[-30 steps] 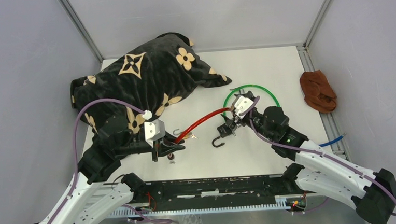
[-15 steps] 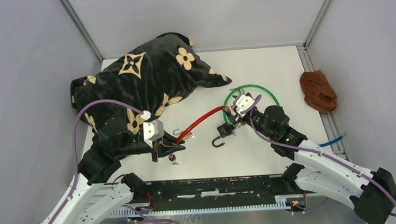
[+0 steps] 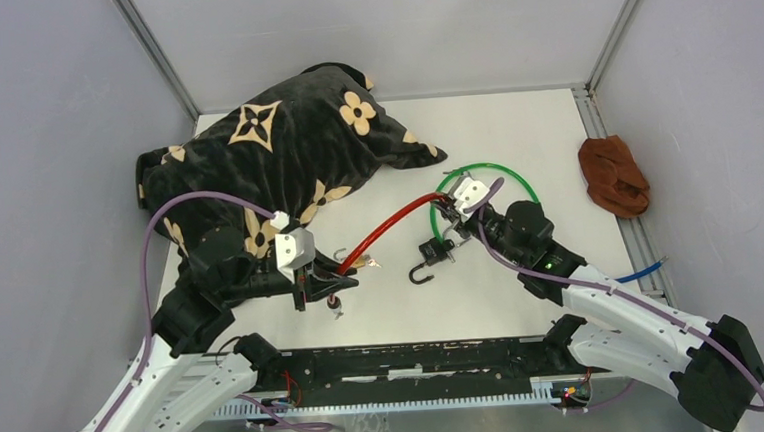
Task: Lock with the key
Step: Pick up the lock from the center of the board.
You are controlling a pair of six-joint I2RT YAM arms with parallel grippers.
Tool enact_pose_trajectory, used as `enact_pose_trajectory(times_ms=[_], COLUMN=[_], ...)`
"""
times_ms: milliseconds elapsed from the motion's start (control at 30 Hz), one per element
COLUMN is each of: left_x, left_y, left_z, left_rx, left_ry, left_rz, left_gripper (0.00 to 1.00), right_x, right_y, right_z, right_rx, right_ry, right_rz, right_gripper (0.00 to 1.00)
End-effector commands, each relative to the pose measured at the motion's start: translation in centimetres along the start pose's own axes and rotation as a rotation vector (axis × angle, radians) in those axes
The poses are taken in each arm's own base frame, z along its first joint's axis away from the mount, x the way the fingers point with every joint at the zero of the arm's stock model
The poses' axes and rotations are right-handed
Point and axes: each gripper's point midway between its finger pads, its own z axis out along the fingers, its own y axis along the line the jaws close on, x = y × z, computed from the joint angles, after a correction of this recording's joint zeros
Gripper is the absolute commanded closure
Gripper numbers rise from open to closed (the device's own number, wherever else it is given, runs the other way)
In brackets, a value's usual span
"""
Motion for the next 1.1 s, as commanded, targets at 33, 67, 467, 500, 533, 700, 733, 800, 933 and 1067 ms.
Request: enact_pose_trajectory(times_ms=[33,67,467,500,533,700,733,800,933,1067], left_x=[0.3,1.5,9.9,10.4,10.7,11.0,10.9,10.6,10.3,10.3], left_y=[2.8,3.9,7.5,7.4,7.4,7.8,8.0,7.9,7.2,7.1], left_z=[0.0,0.0,0.8,1.0,1.3,2.0,2.1,2.3,2.5,2.5], left_rx=[-0.165,-0.224,-0.374,-0.367,-0.359,-0.381,-0.39,-0.384,-0.352,-0.338], left_ry=[-0.044,-0.029,0.026,0.023,0.015,-0.095,-0.119,-0.147,-0.197,-0.222], left_rz=[-0.013,-0.025,0.027,0.008,-0.004,-0.051,-0.067,-0.079,-0.145,-0.175], left_gripper=[0.82,0.79,0.44,0.41,0.39,0.3,0.27,0.2,0.0,0.02], right_x=[-4.7,-5.3,-9.8,-10.1,-10.2,-11.3,-11.8,-12.5,-13.0,-14.7], right_y=[-1.5,-1.4,-2.0,-2.1,-2.1,-2.8,-3.0,-3.3,-2.9,-2.9], right_z=[0.1,0.1,0.1,0.1,0.2,0.8,0.9,1.2,1.7,2.0], right_rx=[0.029,0.015,-0.04,-0.043,-0.049,-0.042,-0.041,-0.039,-0.069,-0.094], right_ry=[-0.105,-0.107,-0.089,-0.09,-0.082,-0.061,-0.063,-0.072,-0.06,-0.09], right_rz=[0.113,0.126,0.148,0.146,0.141,0.123,0.121,0.119,0.139,0.152], right_gripper=[1.0,1.0,1.0,1.0,1.0,1.0,1.0,1.0,1.0,1.0])
